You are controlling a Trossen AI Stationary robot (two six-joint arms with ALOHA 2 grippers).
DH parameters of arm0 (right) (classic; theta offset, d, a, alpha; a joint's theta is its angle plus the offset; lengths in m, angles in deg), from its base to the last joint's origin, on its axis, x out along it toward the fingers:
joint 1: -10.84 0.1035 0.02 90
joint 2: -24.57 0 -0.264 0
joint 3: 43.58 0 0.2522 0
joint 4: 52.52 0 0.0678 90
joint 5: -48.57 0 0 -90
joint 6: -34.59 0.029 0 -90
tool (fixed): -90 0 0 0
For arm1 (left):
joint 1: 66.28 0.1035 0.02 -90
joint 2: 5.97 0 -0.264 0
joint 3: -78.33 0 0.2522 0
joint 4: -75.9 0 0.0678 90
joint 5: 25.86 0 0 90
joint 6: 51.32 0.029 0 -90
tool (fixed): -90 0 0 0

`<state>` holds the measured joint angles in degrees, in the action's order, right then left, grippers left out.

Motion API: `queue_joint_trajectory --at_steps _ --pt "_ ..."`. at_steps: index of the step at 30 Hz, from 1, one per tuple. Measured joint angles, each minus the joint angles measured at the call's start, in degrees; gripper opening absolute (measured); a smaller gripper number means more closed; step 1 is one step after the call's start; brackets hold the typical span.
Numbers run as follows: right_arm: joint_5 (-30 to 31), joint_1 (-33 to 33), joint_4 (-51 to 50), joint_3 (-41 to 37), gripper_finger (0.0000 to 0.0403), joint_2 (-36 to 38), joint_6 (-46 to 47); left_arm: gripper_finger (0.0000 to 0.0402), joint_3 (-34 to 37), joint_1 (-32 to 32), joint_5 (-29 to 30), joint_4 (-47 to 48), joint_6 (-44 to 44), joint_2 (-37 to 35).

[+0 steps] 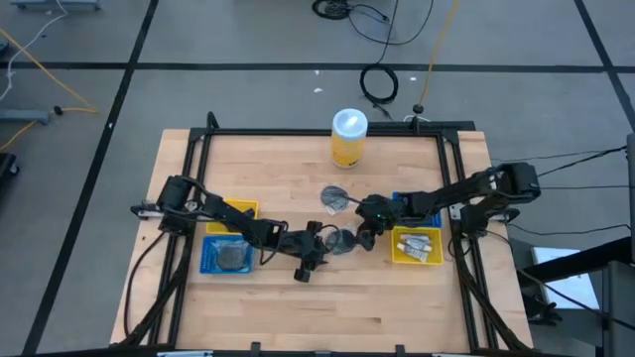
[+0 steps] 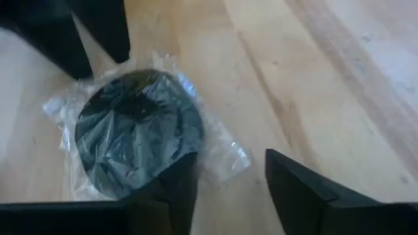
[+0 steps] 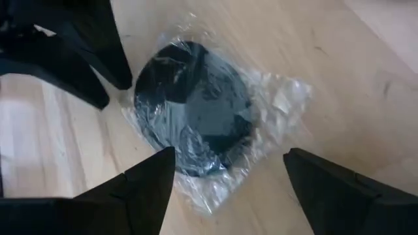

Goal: Pick & Place Travel size toiletries
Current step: Put the black hairbrush into the left blue bin

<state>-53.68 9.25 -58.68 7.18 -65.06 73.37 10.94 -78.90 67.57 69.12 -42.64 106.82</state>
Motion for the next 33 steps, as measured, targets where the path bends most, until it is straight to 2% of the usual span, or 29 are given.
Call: queue_joint_trajectory --at_steps 9,11,14,17,20,24,27,30,33 --pt "-2.9 0.0 9.3 -0.1 0.0283 -4.0 0.8 0.0024 0.0 2.8 -0.9 0.8 -0.9 0.6" --pt "-3.0 0.1 10.9 -0.1 0.0283 -4.4 0.1 0.0007 0.0 3.1 -0.9 1.0 -1.3 0.6" --pt "-3.0 0.2 12.2 -0.2 0.0272 -4.5 -2.0 0.0015 0.0 3.2 -0.8 1.0 -1.7 0.6" --pt "-2.9 0.2 12.7 -0.2 0.0237 -4.5 -3.3 0.0024 0.0 3.2 -0.4 0.9 -2.2 0.6" --pt "-2.1 0.6 12.8 -0.2 0.0180 -4.5 -4.8 0.0025 0.0 3.2 -0.4 0.8 -2.9 0.6" --pt "2.5 2.3 13.5 -0.2 0.0088 -4.5 -8.3 0.0026 0.0 3.2 -0.5 1.7 -5.5 0.3" --pt "6.9 4.6 14.9 -0.1 0.0026 -4.4 -11.8 0.0038 0.1 3.2 -3.0 4.8 -6.9 -2.3" --pt "12.3 6.8 15.7 -0.1 0.0022 -4.4 -14.5 0.0070 0.1 3.2 -3.5 8.7 -7.7 -6.9" --pt "18.6 8.9 16.2 -0.2 0.0040 -4.4 -14.6 0.0109 0.1 3.1 -3.6 11.5 -7.7 -12.5"
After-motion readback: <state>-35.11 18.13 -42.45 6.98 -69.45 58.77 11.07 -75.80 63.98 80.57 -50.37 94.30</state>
